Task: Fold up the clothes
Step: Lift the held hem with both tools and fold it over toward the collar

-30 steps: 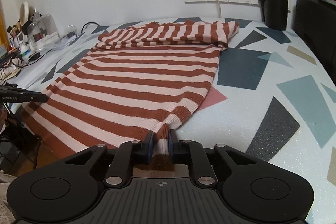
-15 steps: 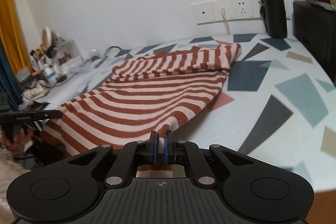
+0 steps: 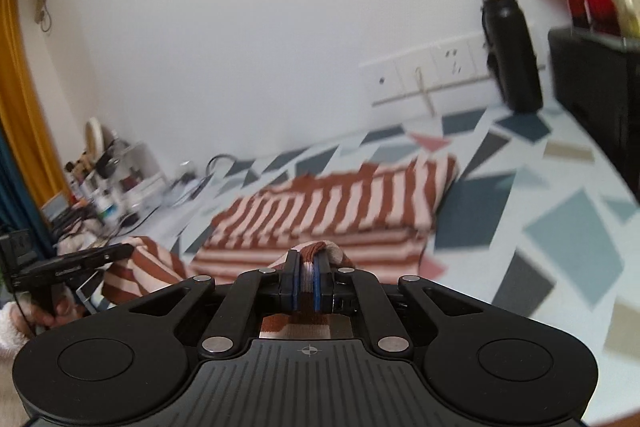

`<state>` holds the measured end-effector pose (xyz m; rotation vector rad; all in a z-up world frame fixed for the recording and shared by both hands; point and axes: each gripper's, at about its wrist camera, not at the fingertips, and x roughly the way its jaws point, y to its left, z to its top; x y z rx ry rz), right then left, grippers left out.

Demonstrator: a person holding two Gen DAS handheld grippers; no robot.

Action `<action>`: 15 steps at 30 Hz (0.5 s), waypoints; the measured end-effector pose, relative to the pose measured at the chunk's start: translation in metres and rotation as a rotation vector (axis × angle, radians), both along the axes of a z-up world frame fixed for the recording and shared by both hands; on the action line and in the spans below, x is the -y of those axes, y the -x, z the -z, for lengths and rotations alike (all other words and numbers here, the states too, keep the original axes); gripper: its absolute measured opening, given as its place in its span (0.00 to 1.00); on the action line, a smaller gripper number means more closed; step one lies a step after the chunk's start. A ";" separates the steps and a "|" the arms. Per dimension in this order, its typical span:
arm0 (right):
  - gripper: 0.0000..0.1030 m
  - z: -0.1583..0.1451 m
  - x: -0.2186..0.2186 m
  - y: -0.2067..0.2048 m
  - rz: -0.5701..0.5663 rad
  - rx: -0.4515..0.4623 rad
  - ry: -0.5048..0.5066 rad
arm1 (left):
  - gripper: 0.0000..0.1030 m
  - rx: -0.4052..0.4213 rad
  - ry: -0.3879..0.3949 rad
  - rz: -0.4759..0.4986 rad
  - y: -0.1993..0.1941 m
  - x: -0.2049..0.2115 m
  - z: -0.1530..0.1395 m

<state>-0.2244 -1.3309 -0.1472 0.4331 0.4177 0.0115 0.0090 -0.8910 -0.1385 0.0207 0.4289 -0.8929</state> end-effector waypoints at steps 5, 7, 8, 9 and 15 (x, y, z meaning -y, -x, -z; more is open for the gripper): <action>0.06 -0.022 0.013 -0.029 0.023 0.035 0.018 | 0.12 0.024 0.016 -0.015 -0.028 0.013 -0.015; 0.06 -0.029 0.020 -0.043 0.033 0.052 0.022 | 0.12 0.027 0.024 -0.027 -0.038 0.018 -0.020; 0.06 -0.032 0.022 -0.049 0.037 0.057 0.023 | 0.12 0.024 0.027 -0.032 -0.046 0.021 -0.021; 0.06 -0.035 0.026 -0.057 0.044 0.060 0.025 | 0.12 0.018 0.028 -0.038 -0.053 0.024 -0.022; 0.06 -0.029 0.047 -0.110 0.106 0.035 0.063 | 0.12 -0.032 -0.020 -0.062 -0.103 0.053 -0.013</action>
